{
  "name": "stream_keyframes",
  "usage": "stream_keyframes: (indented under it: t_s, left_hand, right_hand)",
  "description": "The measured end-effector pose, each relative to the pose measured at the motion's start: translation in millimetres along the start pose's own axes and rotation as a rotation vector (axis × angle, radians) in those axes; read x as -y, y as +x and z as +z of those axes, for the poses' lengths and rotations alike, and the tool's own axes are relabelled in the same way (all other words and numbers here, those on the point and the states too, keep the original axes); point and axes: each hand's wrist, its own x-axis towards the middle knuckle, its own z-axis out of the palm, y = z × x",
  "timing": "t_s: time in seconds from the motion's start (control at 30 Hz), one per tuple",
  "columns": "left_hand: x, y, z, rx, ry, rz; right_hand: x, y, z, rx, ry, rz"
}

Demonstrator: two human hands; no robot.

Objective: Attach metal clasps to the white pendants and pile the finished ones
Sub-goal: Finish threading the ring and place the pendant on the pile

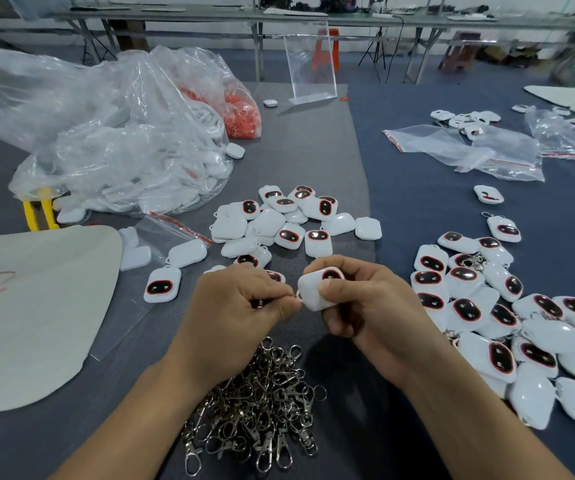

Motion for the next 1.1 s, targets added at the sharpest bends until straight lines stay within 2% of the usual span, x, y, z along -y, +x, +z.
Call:
stream_keyframes:
  t_s: [0.1, 0.17, 0.27, 0.33, 0.53, 0.63, 0.73, 0.87, 0.97, 1.1]
  left_hand:
    - [1, 0, -1, 0.004, 0.354, 0.224]
    - [1, -2, 0, -0.040, 0.384, 0.245]
    - [-4, -4, 4, -0.077, 0.074, -0.015]
    - [-5, -4, 7, -0.042, -0.169, -0.160]
    - [-9, 0, 5, 0.078, -0.558, -0.268]
    - [-9, 1, 1, 0.090, -0.599, -0.311]
    - [-7, -2, 0, -0.033, -0.461, -0.312]
    - [-7, -7, 2, -0.166, -0.097, -0.129]
    - [-10, -9, 4, -0.195, 0.071, -0.047]
    - [-8, -7, 5, -0.197, 0.305, 0.180]
  right_hand:
    - [-3, 0, 4, -0.041, -0.036, 0.012]
    - [-3, 0, 6, -0.052, -0.010, 0.033]
    - [1, 0, 5, -0.035, 0.081, 0.081]
    - [3, 0, 4, -0.012, 0.117, 0.099]
    - [4, 0, 3, 0.064, 0.207, 0.107]
    - [4, 1, 1, 0.079, 0.262, 0.122]
    - [3, 1, 0, 0.052, 0.221, 0.127]
    - [3, 2, 1, -0.004, 0.197, 0.149]
    - [3, 2, 3, -0.018, 0.195, 0.145]
    - [2, 2, 5, -0.033, 0.136, 0.158]
